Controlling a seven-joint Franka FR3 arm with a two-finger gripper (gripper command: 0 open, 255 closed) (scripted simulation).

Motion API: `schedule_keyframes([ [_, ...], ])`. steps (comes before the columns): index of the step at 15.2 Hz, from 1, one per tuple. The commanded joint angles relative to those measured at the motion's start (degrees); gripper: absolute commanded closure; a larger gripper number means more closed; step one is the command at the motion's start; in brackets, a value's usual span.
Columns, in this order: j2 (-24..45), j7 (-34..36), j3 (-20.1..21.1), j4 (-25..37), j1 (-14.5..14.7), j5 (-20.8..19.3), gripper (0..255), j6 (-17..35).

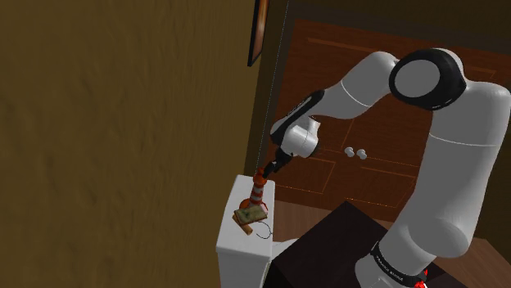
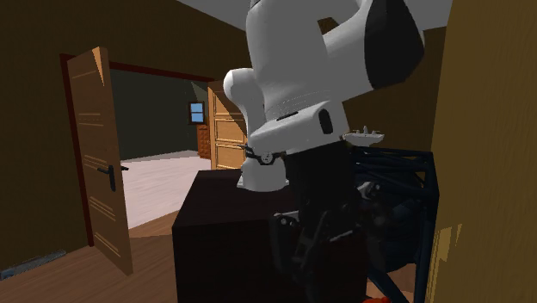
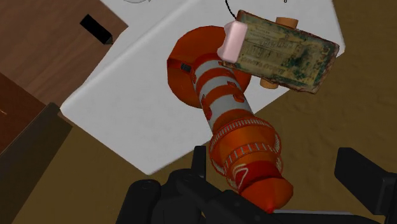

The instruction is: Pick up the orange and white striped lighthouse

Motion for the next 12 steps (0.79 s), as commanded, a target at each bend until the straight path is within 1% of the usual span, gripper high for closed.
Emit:
schedule_keyframes([
  [1,5.2,-5.7,3.0,4.3,-2.1,6.2,0,1.4],
  [9,12.1,-14.4,7.7,8.2,-5.9,14.3,0,4.6],
  [11,12.6,-15.0,8.0,8.5,-6.2,14.9,0,4.8],
  [12,12.8,-15.2,8.1,8.5,-6.2,15.0,255,4.9],
])
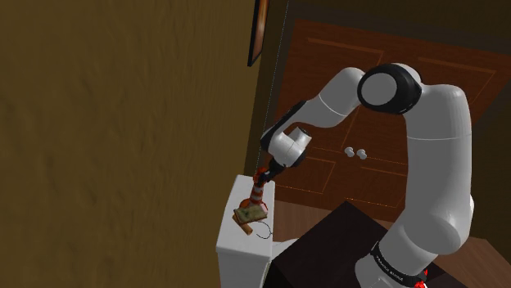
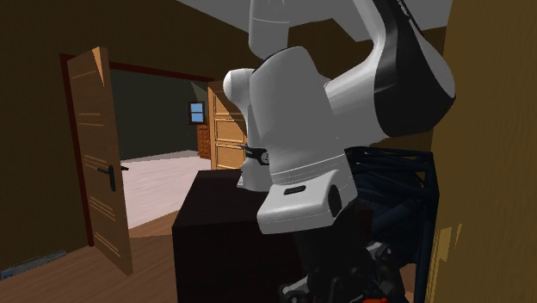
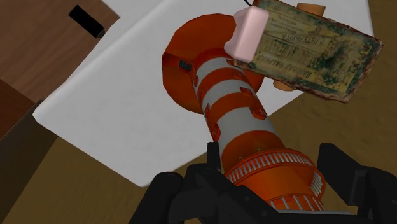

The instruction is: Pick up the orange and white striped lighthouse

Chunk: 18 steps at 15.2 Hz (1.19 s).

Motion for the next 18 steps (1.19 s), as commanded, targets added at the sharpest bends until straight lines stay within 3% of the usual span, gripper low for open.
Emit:
schedule_keyframes([
  [1,0.2,-0.3,0.1,0.1,-0.2,0.3,255,0.1],
  [9,0.1,0.0,0.0,0.1,0.0,0.0,255,0.0],
  [18,-7.4,9.8,-5.1,-3.7,4.0,-9.2,255,-3.6],
])
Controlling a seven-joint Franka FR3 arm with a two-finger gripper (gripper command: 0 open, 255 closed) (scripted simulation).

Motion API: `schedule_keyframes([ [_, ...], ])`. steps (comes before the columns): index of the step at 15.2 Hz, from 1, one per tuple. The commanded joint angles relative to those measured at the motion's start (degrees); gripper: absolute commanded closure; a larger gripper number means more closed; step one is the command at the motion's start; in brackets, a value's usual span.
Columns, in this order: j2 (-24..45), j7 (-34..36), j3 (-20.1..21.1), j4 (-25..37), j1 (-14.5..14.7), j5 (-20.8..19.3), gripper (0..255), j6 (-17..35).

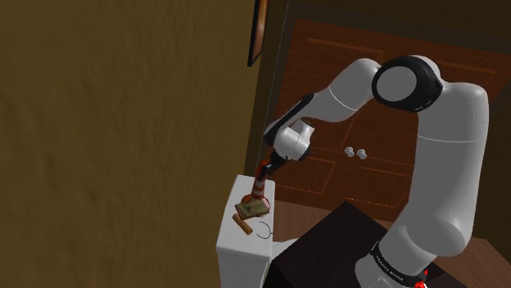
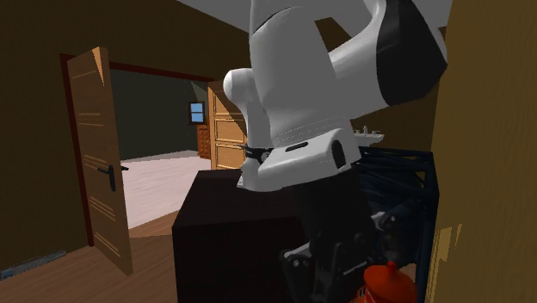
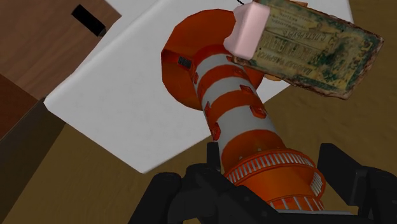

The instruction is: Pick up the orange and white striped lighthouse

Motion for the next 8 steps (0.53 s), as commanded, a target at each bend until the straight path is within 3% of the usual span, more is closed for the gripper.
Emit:
schedule_keyframes([
  [1,-1.8,2.3,-1.3,-0.7,0.8,-2.4,255,-1.0],
  [6,-5.8,7.7,-4.0,-2.2,2.8,-7.9,255,-3.1],
  [8,-5.9,7.9,-4.1,-2.3,2.9,-8.1,255,-3.2],
])
